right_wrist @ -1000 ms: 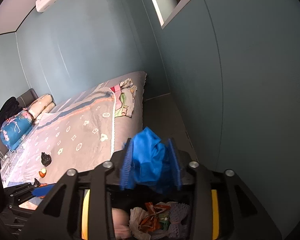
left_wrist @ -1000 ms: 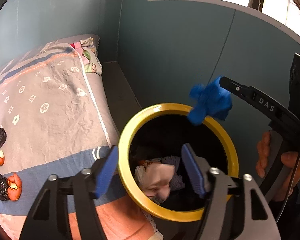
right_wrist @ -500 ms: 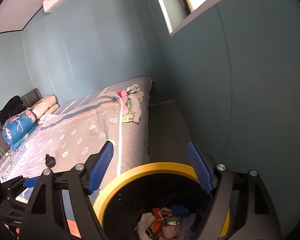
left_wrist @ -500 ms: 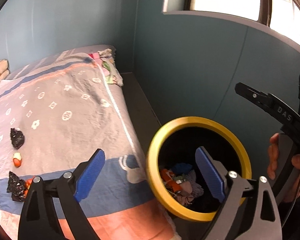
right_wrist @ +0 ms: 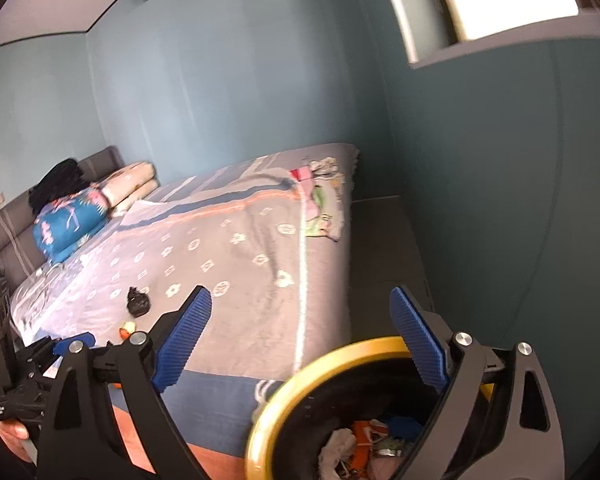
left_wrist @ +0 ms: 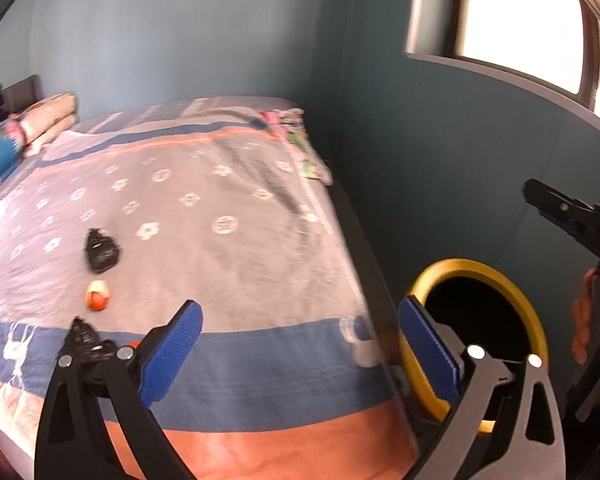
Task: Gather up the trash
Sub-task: 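Move both tools back over the bed toward the black plastic bags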
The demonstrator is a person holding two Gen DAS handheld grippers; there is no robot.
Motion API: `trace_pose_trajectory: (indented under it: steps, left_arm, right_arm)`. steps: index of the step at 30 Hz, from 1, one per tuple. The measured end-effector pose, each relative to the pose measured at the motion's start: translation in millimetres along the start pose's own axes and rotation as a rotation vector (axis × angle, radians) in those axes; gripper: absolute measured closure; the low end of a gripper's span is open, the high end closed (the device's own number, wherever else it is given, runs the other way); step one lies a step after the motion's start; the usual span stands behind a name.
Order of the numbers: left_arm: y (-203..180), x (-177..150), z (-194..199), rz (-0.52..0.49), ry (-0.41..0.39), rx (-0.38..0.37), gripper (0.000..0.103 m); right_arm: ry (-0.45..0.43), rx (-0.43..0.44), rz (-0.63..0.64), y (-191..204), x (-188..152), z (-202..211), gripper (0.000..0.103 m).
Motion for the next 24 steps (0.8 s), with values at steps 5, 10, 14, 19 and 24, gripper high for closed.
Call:
trace_pose_trajectory:
  steps: [5,10,14,19,24]
  left_arm:
    - [45.0,-1.9,5.7,0.051,0.000,0.079,0.008]
    - [99.0,-6.5,12.1,0.116,0.006,0.166,0.008]
    - [140.4,-14.9,12.2,0.173,0.021,0.226,0.008]
    - [186.5,-32.7,5.2,0.246,0.054,0.276,0.008]
    - [224.6,-50.7,-7.6,0.287,0.100,0.307,0.008]
  right_arm:
    - [-0.005,0.051,0.082,43.9,2.6,-15.4,0.012]
    - [0.009,0.119,0.123,89.3,10.1,-42.1,0.012]
    - [0.002,0.163,0.154,125.9,17.1,-60.4,0.011]
    - [0.035,0.237,0.181,179.1,20.3,-98.0,0.011]
    - [0.108,0.283,0.215,230.4,17.3,-145.1,0.011]
Point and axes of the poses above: each gripper's, at about its wrist camera, not at the fingertips, and z roughly against the way its jaws point, y to its left, x to its top, the point moved 5 cm from there along -z, roughly the way its jaws point, and after that the axes turned 2 degrees about -x, right-handed, at the moved point
